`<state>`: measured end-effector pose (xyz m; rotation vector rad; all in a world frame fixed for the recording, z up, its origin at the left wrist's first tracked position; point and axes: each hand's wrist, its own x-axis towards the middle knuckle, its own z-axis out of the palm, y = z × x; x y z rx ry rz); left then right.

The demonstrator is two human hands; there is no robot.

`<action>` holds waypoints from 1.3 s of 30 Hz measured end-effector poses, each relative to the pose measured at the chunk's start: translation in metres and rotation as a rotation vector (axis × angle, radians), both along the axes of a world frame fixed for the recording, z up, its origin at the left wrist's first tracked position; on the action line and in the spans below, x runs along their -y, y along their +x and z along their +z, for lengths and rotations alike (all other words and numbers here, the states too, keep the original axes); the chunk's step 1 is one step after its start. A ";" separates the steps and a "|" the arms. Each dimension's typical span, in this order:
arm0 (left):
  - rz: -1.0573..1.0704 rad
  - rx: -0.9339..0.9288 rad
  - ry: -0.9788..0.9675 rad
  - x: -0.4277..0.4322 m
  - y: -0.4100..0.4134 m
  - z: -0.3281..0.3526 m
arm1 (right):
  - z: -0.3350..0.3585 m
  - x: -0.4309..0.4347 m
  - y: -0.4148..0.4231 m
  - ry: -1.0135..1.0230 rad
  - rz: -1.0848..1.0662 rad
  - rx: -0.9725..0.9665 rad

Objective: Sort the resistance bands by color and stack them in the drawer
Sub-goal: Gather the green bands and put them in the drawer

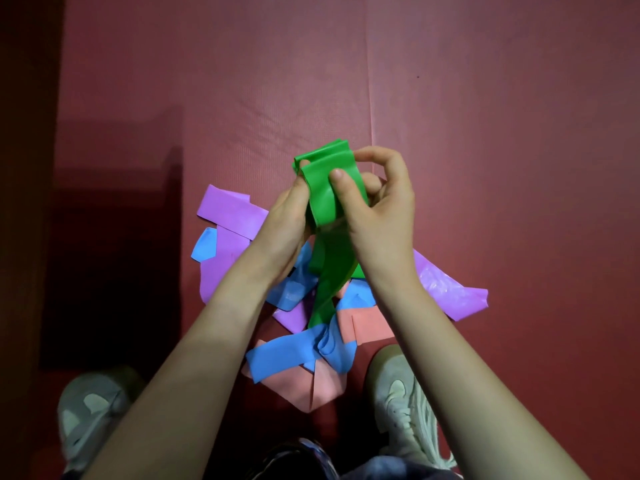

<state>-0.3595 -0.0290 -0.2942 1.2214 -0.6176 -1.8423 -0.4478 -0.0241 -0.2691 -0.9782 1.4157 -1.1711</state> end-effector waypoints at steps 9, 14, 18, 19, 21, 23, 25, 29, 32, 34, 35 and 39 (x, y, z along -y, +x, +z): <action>-0.038 -0.081 0.010 -0.001 -0.001 0.002 | -0.006 0.004 -0.004 -0.001 0.015 -0.062; -0.109 -0.066 -0.059 -0.002 -0.003 0.001 | -0.011 0.001 -0.007 -0.008 -0.008 -0.074; -0.021 0.084 -0.075 -0.002 -0.004 -0.003 | -0.013 0.000 -0.008 -0.010 -0.022 -0.052; -0.016 0.110 -0.086 -0.002 -0.004 -0.002 | -0.013 0.000 -0.008 -0.014 -0.016 -0.038; -0.007 0.138 -0.111 -0.002 -0.005 0.003 | -0.011 -0.002 -0.009 -0.027 0.010 0.006; 0.013 0.138 -0.150 0.002 -0.006 0.012 | -0.011 -0.004 -0.012 -0.033 0.040 0.063; 0.027 0.147 -0.190 0.008 -0.008 0.024 | -0.010 -0.005 -0.017 -0.023 0.062 0.114; 0.002 0.084 -0.243 0.022 -0.013 0.057 | -0.009 -0.012 -0.028 -0.024 0.087 0.022; -0.075 0.045 -0.294 0.028 -0.020 0.086 | 0.003 -0.011 -0.036 -0.036 0.082 -0.065; -0.115 0.013 -0.304 0.026 -0.026 0.107 | 0.018 -0.008 -0.040 -0.051 0.093 -0.092; -0.128 -0.003 -0.306 0.025 -0.029 0.116 | 0.025 -0.005 -0.041 -0.055 0.095 -0.103; -0.131 -0.039 -0.321 0.021 -0.036 0.156 | 0.061 0.001 -0.041 -0.069 0.088 -0.170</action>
